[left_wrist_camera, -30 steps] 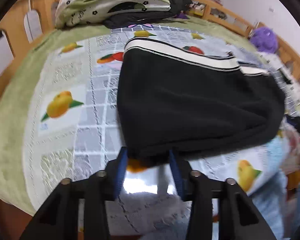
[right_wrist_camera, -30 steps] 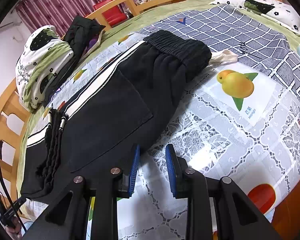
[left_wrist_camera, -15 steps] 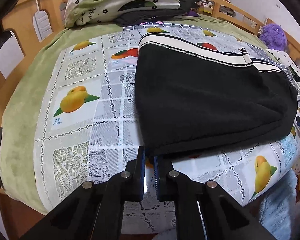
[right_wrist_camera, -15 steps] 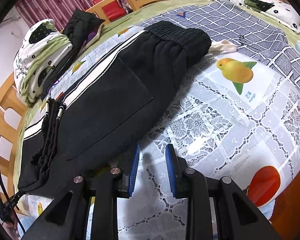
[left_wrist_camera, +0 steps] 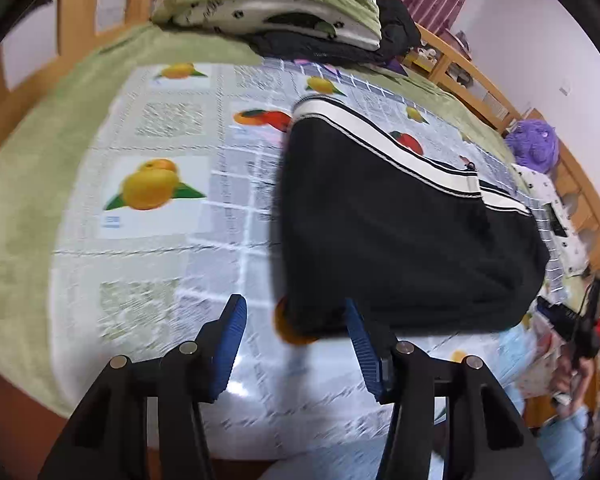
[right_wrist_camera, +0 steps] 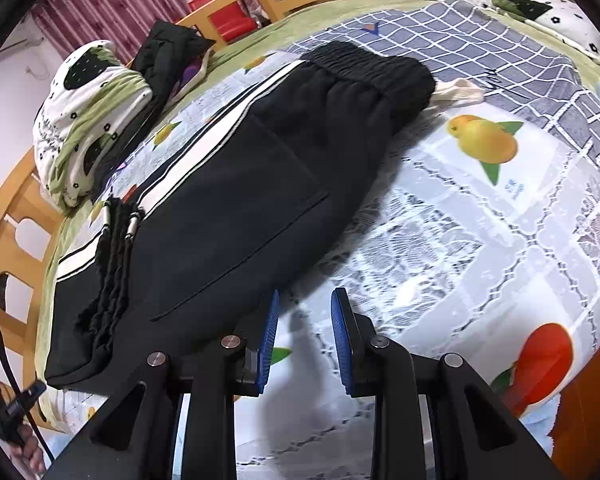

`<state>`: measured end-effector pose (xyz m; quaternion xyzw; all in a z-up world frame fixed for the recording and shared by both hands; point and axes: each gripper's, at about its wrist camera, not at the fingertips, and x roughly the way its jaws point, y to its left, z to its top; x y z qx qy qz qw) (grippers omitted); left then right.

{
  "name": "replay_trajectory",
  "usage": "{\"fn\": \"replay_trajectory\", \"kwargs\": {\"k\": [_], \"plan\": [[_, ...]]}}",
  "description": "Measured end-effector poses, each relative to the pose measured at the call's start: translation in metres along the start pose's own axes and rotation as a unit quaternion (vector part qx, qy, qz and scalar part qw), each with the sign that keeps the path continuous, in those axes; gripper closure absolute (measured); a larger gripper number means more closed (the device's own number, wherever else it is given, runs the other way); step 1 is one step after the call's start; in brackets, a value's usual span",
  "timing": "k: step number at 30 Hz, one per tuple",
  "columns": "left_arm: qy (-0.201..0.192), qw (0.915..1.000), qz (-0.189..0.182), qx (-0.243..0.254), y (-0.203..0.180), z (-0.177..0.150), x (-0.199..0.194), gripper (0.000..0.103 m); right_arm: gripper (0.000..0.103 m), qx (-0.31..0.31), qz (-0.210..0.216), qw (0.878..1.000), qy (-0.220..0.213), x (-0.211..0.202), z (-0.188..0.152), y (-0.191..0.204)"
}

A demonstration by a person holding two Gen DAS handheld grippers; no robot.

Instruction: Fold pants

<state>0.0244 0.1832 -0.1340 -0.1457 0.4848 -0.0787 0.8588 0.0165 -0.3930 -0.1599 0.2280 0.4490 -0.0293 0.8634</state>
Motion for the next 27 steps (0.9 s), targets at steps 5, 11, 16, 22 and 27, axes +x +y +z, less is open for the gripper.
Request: {"fn": "replay_trajectory", "kwargs": {"k": [5, 11, 16, 22, 27], "plan": [[0.033, 0.9993, -0.002, -0.016, 0.0, 0.007, 0.031, 0.054, 0.076, -0.021, -0.002, 1.0, 0.003, -0.001, -0.004, 0.008], [0.051, 0.9985, 0.02, 0.002, -0.017, 0.013, 0.048, 0.075, 0.076, -0.03, -0.007, 1.0, 0.001, -0.007, -0.006, 0.002], [-0.014, 0.9939, 0.091, 0.061, -0.066, 0.023, 0.021, 0.091, 0.076, -0.033, 0.003, 0.999, -0.003, -0.01, -0.003, -0.002], [-0.101, 0.9831, 0.056, 0.142, -0.177, 0.033, -0.015, 0.092, 0.076, -0.052, 0.013, 0.998, -0.017, -0.018, 0.003, -0.006], [-0.088, 0.9763, -0.005, 0.198, -0.269, 0.02, 0.011, 0.092, 0.076, -0.053, 0.025, 0.998, -0.03, -0.032, 0.01, -0.014]]}}
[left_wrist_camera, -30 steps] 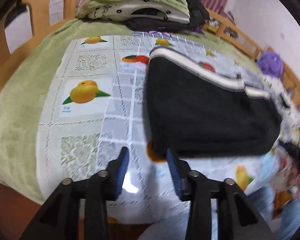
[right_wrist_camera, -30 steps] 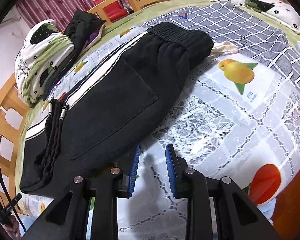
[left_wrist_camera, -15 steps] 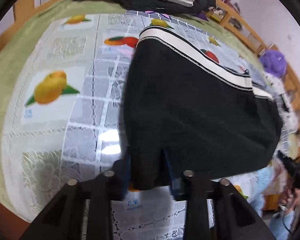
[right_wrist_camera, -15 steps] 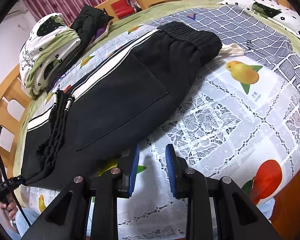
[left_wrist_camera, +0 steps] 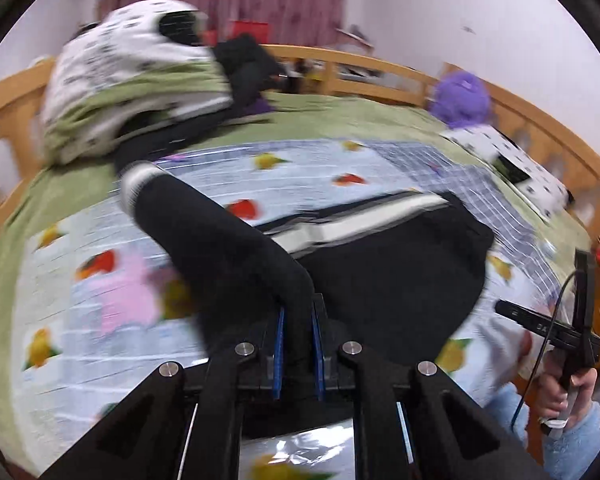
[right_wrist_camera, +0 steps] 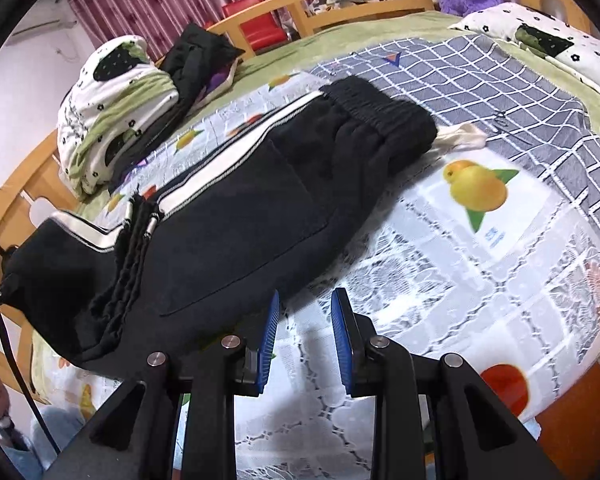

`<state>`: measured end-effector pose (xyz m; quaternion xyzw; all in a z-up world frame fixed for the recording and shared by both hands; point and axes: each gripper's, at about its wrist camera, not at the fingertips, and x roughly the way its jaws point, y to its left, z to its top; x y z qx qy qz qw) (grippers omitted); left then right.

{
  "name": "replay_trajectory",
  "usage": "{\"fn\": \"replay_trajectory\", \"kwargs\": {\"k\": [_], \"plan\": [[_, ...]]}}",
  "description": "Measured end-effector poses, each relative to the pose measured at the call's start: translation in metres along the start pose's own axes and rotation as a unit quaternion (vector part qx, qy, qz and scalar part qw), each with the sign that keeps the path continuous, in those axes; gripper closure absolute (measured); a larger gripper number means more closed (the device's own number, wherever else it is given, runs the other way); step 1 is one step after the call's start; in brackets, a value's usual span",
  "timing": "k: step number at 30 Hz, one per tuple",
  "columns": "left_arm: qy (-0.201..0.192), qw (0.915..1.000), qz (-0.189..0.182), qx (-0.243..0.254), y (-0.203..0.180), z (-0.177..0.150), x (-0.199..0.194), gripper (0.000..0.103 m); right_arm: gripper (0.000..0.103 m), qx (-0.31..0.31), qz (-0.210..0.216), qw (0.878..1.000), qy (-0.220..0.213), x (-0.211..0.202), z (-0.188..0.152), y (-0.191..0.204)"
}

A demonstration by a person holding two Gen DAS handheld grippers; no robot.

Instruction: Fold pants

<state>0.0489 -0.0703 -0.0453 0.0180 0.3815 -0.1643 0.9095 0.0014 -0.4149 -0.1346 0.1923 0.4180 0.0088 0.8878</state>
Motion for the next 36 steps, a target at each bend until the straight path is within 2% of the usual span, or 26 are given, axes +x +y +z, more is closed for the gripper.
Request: {"fn": "replay_trajectory", "kwargs": {"k": [1, 5, 8, 10, 13, 15, 17, 18, 19, 20, 23, 25, 28, 30, 31, 32, 33, 34, 36], "plan": [[0.008, 0.9999, -0.01, 0.011, -0.021, 0.0, 0.013, 0.092, 0.076, 0.0, 0.004, 1.0, -0.003, -0.003, 0.0, -0.001], [0.041, 0.9979, -0.045, 0.024, -0.063, -0.007, 0.049, 0.092, 0.076, -0.017, 0.008, 1.0, -0.006, -0.012, 0.0, 0.0], [0.06, 0.9956, -0.061, 0.037, -0.079, -0.021, 0.054, 0.091, 0.075, -0.033, 0.018, 0.999, -0.004, -0.013, 0.0, 0.004], [0.069, 0.9945, -0.067, 0.041, -0.076, -0.028, 0.05, 0.085, 0.072, -0.041, 0.034, 0.999, -0.001, -0.01, 0.002, 0.012], [0.081, 0.9917, -0.1, 0.011, -0.057, -0.03, 0.039, 0.082, 0.071, -0.052, 0.063, 0.997, 0.007, 0.0, 0.007, 0.031], [0.081, 0.9913, -0.103, -0.006, -0.039, -0.031, 0.029, 0.082, 0.063, -0.057, 0.089, 0.994, 0.011, 0.009, 0.011, 0.048], [0.076, 0.9906, -0.112, -0.023, -0.021, -0.033, 0.021, 0.073, 0.062, -0.056, 0.115, 0.992, 0.017, 0.019, 0.016, 0.066], [0.069, 0.9908, -0.112, -0.032, -0.011, -0.036, 0.016, 0.059, 0.061, -0.055, 0.135, 0.989, 0.025, 0.026, 0.019, 0.078], [0.058, 0.992, -0.105, -0.039, -0.001, -0.039, 0.011, 0.035, 0.061, -0.053, 0.15, 0.987, 0.031, 0.031, 0.022, 0.089], [0.05, 0.9926, -0.102, -0.043, 0.007, -0.041, 0.009, 0.031, 0.06, -0.052, 0.16, 0.985, 0.035, 0.036, 0.023, 0.097], [0.038, 0.9943, -0.074, -0.066, 0.036, -0.05, 0.006, 0.031, 0.059, -0.05, 0.197, 0.978, 0.044, 0.048, 0.028, 0.128], [0.037, 0.9939, -0.061, -0.085, 0.053, -0.055, 0.011, 0.031, 0.052, -0.043, 0.21, 0.976, 0.048, 0.056, 0.031, 0.143], [0.047, 0.9883, -0.058, -0.133, 0.082, -0.061, 0.022, 0.031, 0.05, -0.057, 0.187, 0.979, 0.059, 0.073, 0.032, 0.163], [0.053, 0.9846, -0.042, -0.161, 0.099, -0.064, 0.027, 0.031, 0.05, -0.067, 0.172, 0.98, 0.075, 0.087, 0.029, 0.174], [0.053, 0.9832, -0.028, -0.172, 0.108, -0.065, 0.029, 0.031, 0.054, -0.07, 0.174, 0.979, 0.084, 0.093, 0.027, 0.179], [0.054, 0.9823, -0.018, -0.179, 0.113, -0.066, 0.031, 0.031, 0.082, -0.075, 0.175, 0.977, 0.09, 0.097, 0.025, 0.183], [0.055, 0.9808, -0.011, -0.187, 0.119, -0.067, 0.032, 0.031, 0.093, -0.091, 0.18, 0.974, 0.1, 0.101, 0.024, 0.191], [0.055, 0.9784, -0.011, -0.199, 0.125, -0.069, 0.033, 0.031, 0.093, -0.112, 0.175, 0.973, 0.101, 0.099, 0.024, 0.197], [0.057, 0.974, -0.024, -0.218, 0.134, -0.072, 0.035, 0.031, 0.094, -0.147, 0.146, 0.977, 0.053, 0.077, 0.035, 0.208]]}}
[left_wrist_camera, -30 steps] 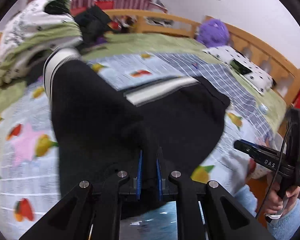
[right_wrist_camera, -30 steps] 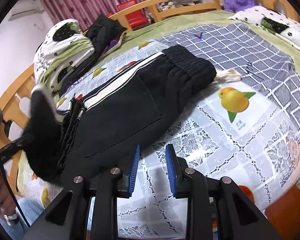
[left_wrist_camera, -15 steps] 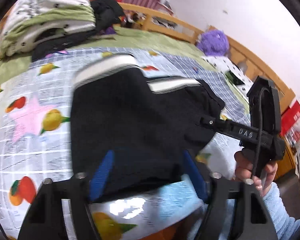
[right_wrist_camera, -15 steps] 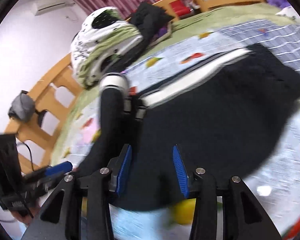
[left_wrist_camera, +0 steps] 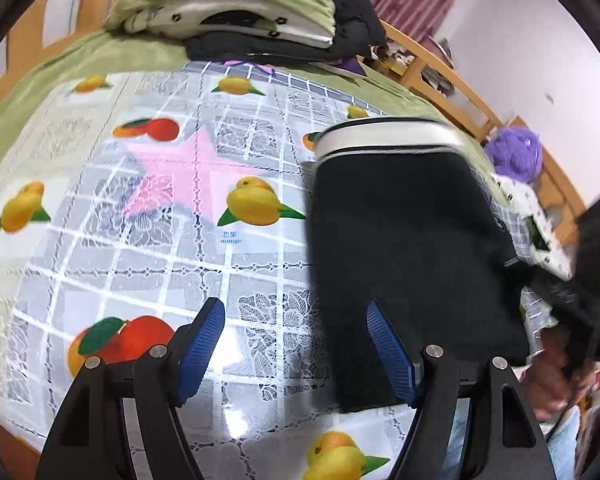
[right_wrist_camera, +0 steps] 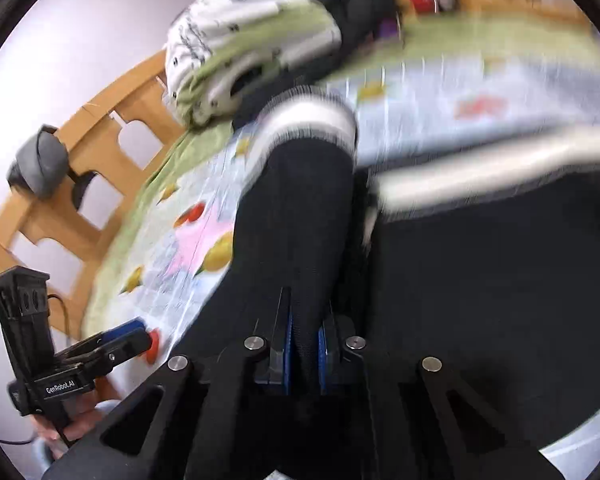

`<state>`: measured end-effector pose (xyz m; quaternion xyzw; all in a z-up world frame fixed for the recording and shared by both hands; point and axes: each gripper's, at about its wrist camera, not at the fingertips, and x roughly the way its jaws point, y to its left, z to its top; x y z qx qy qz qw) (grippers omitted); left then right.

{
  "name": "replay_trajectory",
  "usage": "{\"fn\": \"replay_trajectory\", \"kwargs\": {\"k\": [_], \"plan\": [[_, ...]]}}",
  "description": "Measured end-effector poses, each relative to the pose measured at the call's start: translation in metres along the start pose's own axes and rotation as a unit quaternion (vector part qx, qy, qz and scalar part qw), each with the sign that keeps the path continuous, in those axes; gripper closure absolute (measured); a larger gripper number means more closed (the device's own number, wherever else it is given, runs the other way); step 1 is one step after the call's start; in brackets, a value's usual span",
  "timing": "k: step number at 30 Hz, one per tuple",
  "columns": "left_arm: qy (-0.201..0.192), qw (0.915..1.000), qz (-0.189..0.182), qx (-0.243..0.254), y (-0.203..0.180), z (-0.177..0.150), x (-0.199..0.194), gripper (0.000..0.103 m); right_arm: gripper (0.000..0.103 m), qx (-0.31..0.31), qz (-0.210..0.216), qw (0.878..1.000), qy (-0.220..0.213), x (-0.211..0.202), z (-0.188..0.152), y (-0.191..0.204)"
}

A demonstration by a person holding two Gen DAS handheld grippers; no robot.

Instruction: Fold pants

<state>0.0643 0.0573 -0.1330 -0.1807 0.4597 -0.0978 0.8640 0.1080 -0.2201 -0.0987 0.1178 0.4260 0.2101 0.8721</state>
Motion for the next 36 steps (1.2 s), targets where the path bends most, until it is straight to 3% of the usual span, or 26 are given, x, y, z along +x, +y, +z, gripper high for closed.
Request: {"fn": "replay_trajectory", "kwargs": {"k": [4, 9, 11, 15, 20, 22, 25, 27, 29, 32, 36], "plan": [[0.008, 0.9999, 0.005, -0.005, 0.001, 0.0, 0.006, 0.031, 0.094, -0.093, -0.04, 0.995, -0.021, -0.052, 0.04, 0.007], [0.009, 0.9995, 0.017, 0.023, -0.017, -0.005, 0.009, 0.031, 0.094, -0.134, -0.154, 0.979, -0.004, -0.071, 0.064, -0.041], [0.011, 0.9991, 0.02, 0.035, -0.029, -0.007, 0.011, 0.031, 0.094, -0.133, -0.169, 0.977, 0.0, -0.076, 0.064, -0.063], [0.026, 0.9981, 0.017, 0.053, -0.056, -0.009, 0.02, 0.031, 0.094, -0.114, -0.164, 0.98, -0.02, -0.096, 0.067, -0.112], [0.04, 0.9962, 0.007, 0.077, -0.096, -0.012, 0.031, 0.031, 0.094, -0.083, -0.191, 0.977, -0.041, -0.115, 0.067, -0.176], [0.047, 0.9951, 0.002, 0.087, -0.115, -0.013, 0.039, 0.031, 0.094, -0.075, -0.215, 0.973, -0.028, -0.107, 0.06, -0.204], [0.047, 0.9933, -0.01, 0.105, -0.147, -0.017, 0.046, 0.031, 0.093, -0.049, -0.228, 0.972, 0.028, -0.08, 0.039, -0.249], [0.042, 0.9925, -0.023, 0.112, -0.164, -0.02, 0.046, 0.031, 0.08, -0.046, -0.222, 0.974, 0.006, -0.088, 0.033, -0.257], [0.035, 0.9919, -0.038, 0.116, -0.182, -0.021, 0.045, 0.031, 0.08, -0.036, -0.219, 0.975, -0.006, -0.105, 0.036, -0.256], [0.031, 0.9909, -0.053, 0.12, -0.203, -0.024, 0.049, 0.031, 0.076, -0.02, -0.185, 0.98, -0.069, -0.14, 0.03, -0.25], [0.066, 0.9857, -0.065, 0.141, -0.216, -0.045, 0.055, 0.032, 0.076, -0.042, -0.186, 0.98, -0.055, -0.135, 0.011, -0.246]]}}
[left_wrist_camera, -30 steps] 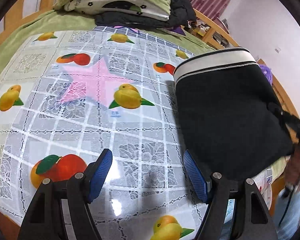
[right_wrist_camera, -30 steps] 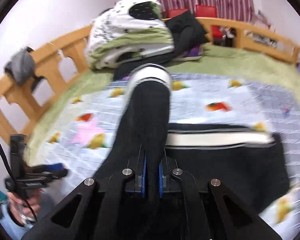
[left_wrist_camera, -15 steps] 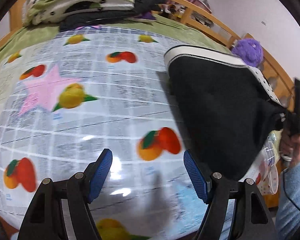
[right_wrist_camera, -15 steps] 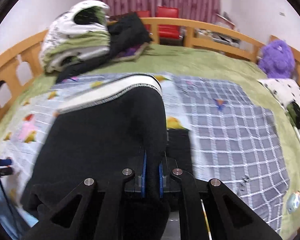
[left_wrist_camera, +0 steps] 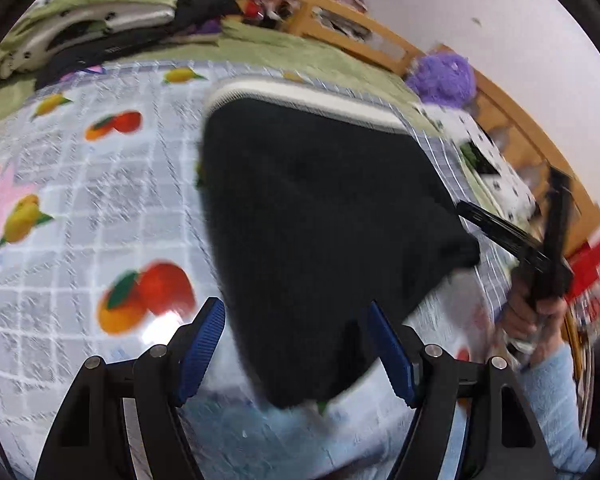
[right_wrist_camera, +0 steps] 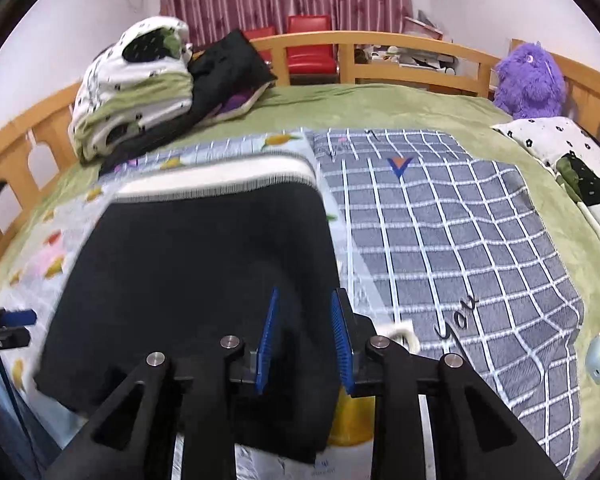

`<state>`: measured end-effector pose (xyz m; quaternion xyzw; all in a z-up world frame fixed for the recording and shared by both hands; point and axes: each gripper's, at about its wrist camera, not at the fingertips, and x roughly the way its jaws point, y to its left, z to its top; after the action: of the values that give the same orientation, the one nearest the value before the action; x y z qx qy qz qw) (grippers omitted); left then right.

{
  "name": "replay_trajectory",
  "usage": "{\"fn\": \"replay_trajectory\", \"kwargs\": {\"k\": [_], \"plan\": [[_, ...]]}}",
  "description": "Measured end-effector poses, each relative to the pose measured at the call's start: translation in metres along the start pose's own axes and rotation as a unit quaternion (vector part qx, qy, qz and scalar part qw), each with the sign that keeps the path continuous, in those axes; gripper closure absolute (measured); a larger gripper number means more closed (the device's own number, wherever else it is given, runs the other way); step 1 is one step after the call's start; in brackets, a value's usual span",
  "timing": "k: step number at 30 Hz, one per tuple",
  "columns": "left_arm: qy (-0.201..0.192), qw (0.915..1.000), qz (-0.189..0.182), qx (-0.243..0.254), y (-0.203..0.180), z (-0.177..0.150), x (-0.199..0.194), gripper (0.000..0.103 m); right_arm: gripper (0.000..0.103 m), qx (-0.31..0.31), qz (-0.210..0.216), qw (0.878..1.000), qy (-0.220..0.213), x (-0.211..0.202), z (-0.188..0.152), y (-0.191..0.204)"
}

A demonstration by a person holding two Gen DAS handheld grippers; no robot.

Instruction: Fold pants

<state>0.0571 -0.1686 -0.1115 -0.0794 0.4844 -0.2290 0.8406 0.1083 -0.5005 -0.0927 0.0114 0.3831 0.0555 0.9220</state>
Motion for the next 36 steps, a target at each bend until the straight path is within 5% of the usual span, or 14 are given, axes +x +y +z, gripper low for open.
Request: {"fn": "replay_trajectory", "kwargs": {"k": [5, 9, 15, 16, 19, 22, 29, 32, 33, 36], "plan": [[0.05, 0.9903, 0.056, 0.117, -0.02, -0.042, 0.008, 0.034, 0.076, 0.024, -0.008, 0.999, 0.03, 0.022, -0.027, -0.009], [0.059, 0.9722, 0.134, 0.183, -0.027, -0.06, 0.017, 0.053, 0.075, 0.048, 0.003, 0.999, 0.024, 0.016, -0.032, -0.01], [0.06, 0.9698, 0.138, 0.192, -0.03, -0.056, 0.036, 0.062, 0.075, 0.054, -0.008, 0.998, 0.021, 0.001, -0.043, -0.002], [0.042, 0.9685, 0.145, 0.198, -0.032, -0.054, 0.035, 0.086, 0.075, 0.06, -0.009, 0.998, 0.021, 0.0, -0.045, -0.002], [-0.003, 0.9873, 0.115, 0.109, -0.011, -0.044, 0.02, 0.09, 0.074, 0.07, -0.013, 0.997, 0.026, 0.004, -0.052, -0.003], [-0.031, 0.9899, 0.126, 0.056, 0.018, -0.041, 0.002, 0.09, 0.072, 0.077, -0.002, 0.996, 0.036, 0.01, -0.056, -0.005], [0.016, 0.997, 0.075, 0.012, 0.05, -0.038, -0.02, 0.08, 0.068, 0.041, 0.03, 0.998, 0.028, -0.004, -0.055, 0.01], [-0.032, 0.998, 0.054, 0.013, 0.049, -0.042, -0.052, 0.06, 0.062, 0.064, 0.043, 0.997, 0.013, -0.007, -0.046, -0.001], [-0.037, 0.9978, 0.054, 0.009, 0.048, -0.04, -0.055, 0.046, 0.062, 0.073, 0.044, 0.996, 0.011, -0.006, -0.043, -0.007], [-0.055, 0.9974, 0.046, -0.001, 0.05, -0.015, -0.056, 0.045, 0.061, 0.103, 0.049, 0.993, 0.014, 0.005, -0.029, -0.019]]}}
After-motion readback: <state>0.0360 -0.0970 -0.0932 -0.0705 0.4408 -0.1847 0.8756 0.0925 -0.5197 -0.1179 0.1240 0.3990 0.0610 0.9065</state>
